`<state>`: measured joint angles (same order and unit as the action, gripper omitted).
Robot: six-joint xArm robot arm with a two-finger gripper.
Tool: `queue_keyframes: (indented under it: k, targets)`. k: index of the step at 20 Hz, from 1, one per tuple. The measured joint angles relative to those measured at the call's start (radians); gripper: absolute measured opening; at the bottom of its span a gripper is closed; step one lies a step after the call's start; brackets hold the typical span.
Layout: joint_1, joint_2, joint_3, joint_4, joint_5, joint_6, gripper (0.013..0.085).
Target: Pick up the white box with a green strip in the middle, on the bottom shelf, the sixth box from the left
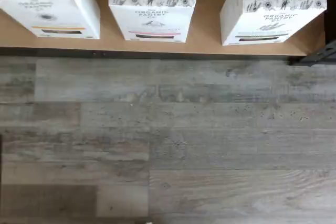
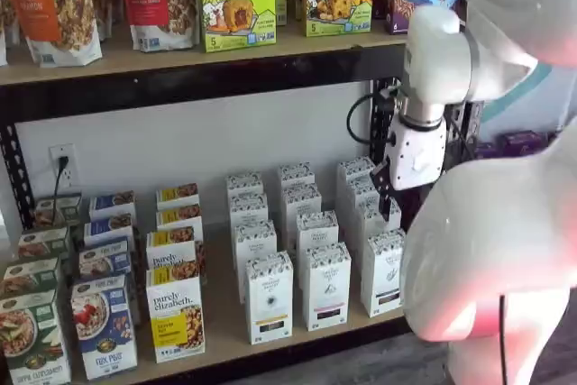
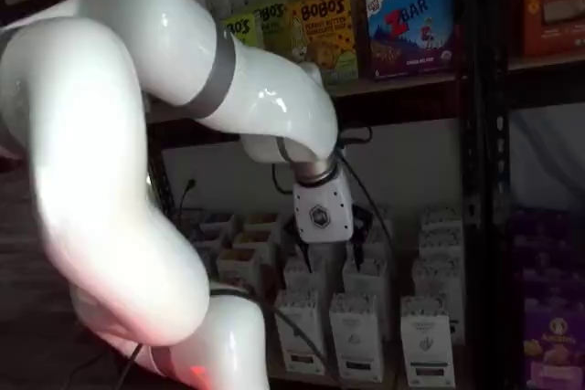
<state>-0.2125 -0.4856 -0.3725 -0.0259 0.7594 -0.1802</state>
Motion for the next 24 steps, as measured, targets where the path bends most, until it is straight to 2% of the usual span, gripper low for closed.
queue_keyframes:
  k: [3,5,8,10,14,16,18,20,22,24]
  targets:
    - [-0.012,0.089,0.003,-0.047,-0.088,0.025,0.085]
    - [-0.022,0.145,0.004,-0.041,-0.148,0.012,0.085]
    - [-0.035,0.229,0.002,-0.006,-0.239,-0.028,0.085]
    - [-0.04,0.285,-0.003,-0.048,-0.302,0.004,0.085]
    - [-0.041,0.41,-0.058,-0.094,-0.339,0.044,0.085]
    - [-0.041,0.466,-0.07,-0.131,-0.4,0.081,0.085]
    - [-0.036,0.518,-0.082,-0.107,-0.448,0.065,0.085]
    - [-0.026,0.577,-0.101,-0.053,-0.49,0.023,0.085]
    - [-0.022,0.635,-0.125,-0.045,-0.525,0.02,0.085]
    - [-0.024,0.692,-0.156,-0.06,-0.552,0.034,0.085]
